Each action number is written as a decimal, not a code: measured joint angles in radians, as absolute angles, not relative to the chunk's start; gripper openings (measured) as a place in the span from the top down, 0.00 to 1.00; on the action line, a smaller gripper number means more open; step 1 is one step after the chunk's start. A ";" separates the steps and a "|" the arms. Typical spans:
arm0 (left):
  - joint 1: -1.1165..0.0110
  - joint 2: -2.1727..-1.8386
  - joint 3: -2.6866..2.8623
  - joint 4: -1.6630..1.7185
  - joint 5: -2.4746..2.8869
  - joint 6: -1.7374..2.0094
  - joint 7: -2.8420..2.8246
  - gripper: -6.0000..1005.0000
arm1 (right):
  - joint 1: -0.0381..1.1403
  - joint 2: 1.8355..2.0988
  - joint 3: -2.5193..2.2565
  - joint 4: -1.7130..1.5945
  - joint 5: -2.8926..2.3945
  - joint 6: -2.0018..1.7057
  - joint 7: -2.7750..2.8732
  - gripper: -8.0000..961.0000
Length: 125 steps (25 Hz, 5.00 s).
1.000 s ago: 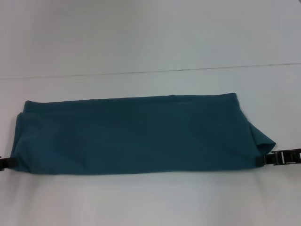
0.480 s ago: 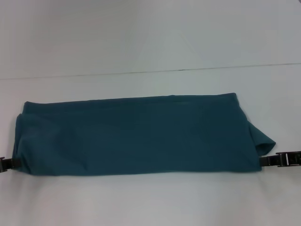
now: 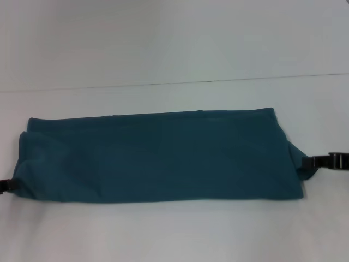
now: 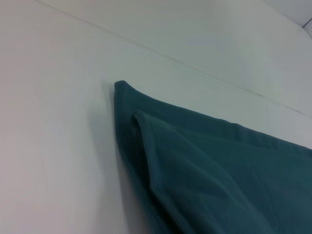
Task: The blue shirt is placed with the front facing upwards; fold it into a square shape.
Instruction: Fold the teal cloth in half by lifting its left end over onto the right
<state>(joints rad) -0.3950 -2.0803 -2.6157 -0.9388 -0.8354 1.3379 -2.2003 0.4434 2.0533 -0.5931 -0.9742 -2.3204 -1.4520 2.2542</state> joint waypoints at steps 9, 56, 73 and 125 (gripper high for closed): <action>-0.398 -2.081 -2.629 -0.939 -0.836 1.328 -2.200 0.84 | 0.448 2.051 -0.592 -0.945 -2.183 -1.453 2.133 0.59; -0.565 -2.097 -2.599 -0.719 -0.938 1.209 -2.340 0.17 | 0.519 2.078 -0.591 -0.769 -1.973 -1.148 1.830 0.05; -0.520 -2.092 -2.594 -0.676 -0.929 1.115 -2.333 0.18 | 0.528 2.080 -0.594 -0.754 -1.974 -1.135 1.824 0.05; -0.498 -2.038 -2.529 -0.754 -1.014 1.044 -2.331 0.18 | 0.550 2.082 -0.594 -0.741 -1.974 -1.107 1.810 0.05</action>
